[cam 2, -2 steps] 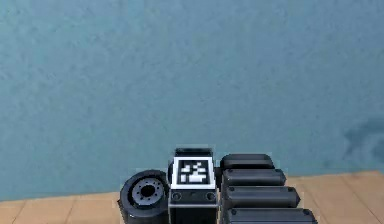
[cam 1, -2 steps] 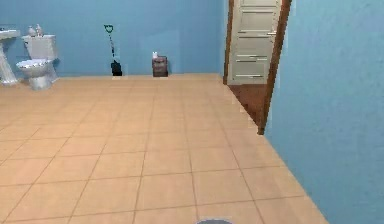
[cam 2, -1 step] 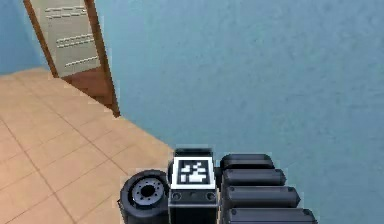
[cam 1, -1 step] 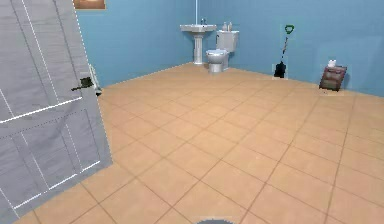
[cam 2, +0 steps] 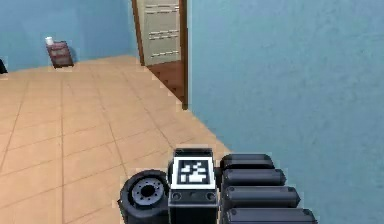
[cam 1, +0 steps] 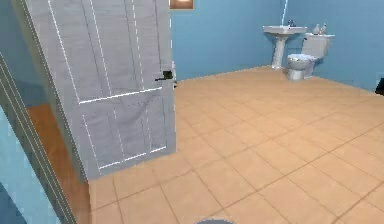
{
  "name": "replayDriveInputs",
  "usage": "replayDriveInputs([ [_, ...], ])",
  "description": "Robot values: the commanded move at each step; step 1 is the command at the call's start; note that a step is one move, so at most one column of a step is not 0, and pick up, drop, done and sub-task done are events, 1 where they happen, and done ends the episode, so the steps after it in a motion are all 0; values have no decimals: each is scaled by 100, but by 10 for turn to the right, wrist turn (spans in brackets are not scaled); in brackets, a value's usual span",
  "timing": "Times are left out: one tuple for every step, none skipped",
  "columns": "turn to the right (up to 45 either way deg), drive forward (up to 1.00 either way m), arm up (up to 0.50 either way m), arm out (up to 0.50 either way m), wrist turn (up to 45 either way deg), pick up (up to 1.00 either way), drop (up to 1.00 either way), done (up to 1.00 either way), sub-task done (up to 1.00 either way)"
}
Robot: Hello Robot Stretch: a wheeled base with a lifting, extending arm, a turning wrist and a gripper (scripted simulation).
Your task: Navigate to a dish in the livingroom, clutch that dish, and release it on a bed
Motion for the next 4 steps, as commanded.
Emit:
replayDriveInputs([
  [0,80,0,0,0,0,0,0,0],
  [-450,0,0,0,0,0,0,0,0],
  [-450,0,0,0,0,0,0,0,0],
  [0,100,0,0,0,0,0,0,0],
])
